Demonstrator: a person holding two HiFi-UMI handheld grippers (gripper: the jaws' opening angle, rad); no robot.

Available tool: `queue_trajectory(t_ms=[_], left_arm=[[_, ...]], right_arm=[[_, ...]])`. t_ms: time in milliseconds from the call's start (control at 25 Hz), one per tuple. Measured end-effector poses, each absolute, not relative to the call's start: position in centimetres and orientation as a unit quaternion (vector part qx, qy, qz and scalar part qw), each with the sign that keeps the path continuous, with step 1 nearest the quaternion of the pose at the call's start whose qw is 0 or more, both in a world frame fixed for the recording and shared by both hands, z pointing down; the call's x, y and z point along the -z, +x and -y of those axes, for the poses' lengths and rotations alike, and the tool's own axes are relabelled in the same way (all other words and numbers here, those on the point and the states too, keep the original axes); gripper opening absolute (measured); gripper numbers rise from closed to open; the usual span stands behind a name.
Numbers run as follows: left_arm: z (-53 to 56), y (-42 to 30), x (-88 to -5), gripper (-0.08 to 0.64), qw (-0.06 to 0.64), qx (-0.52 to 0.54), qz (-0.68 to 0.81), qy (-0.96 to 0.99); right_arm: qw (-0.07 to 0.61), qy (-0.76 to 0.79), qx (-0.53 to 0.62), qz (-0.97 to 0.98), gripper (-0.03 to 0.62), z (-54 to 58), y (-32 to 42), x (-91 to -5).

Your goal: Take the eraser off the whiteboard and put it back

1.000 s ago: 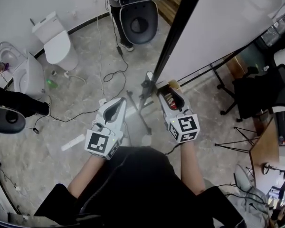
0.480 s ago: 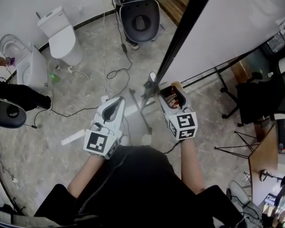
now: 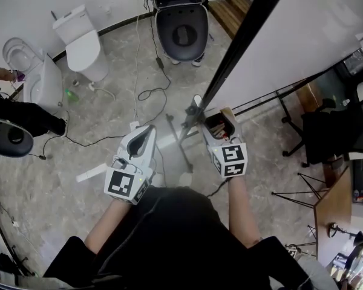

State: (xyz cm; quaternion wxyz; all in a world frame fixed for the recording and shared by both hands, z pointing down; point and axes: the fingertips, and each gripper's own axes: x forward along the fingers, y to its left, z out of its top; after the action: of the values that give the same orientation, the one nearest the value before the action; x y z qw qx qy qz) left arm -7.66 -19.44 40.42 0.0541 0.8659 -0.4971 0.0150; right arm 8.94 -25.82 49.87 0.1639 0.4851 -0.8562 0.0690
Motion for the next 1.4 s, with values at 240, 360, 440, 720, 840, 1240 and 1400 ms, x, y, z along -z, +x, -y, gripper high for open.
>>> queue_trajectory(t_ms=[240,360,440,720,840,1240,1400], left_arm=[[19.3,-8.3,-40.5,0.005,0.051,-0.017,0.501,0.864],[19.3,-8.5,-40.5,0.005,0.048,-0.02,0.501,0.864],[19.2,-8.5,-40.4,0.005,0.05,-0.019,0.502,0.863],[19.3,-8.4,-40.2,0.005,0.048,-0.011,0.496,0.867],[19.3,-8.4,-40.1,0.005,0.047,-0.014,0.491,0.87],[19.2,-7.3,-40.0,0.005,0.041,-0.008,0.46,0.887],[19.1,-6.7,-40.1,0.005,0.039,-0.009,0.444,0.895]], right_arm=[[0.162,0.495,-0.071,0.851,0.252,26.1,9.0,-50.2],[0.159,0.496,-0.072,0.85,0.247,26.1,9.1,-50.1],[0.155,0.499,-0.071,0.85,0.245,26.1,9.2,-49.9],[0.136,0.508,-0.063,0.848,0.244,26.1,9.3,-48.7],[0.129,0.514,-0.059,0.846,0.244,25.9,9.5,-48.0],[0.083,0.541,-0.024,0.837,0.244,24.3,10.6,-44.6],[0.072,0.552,-0.01,0.831,0.244,23.4,11.1,-43.1]])
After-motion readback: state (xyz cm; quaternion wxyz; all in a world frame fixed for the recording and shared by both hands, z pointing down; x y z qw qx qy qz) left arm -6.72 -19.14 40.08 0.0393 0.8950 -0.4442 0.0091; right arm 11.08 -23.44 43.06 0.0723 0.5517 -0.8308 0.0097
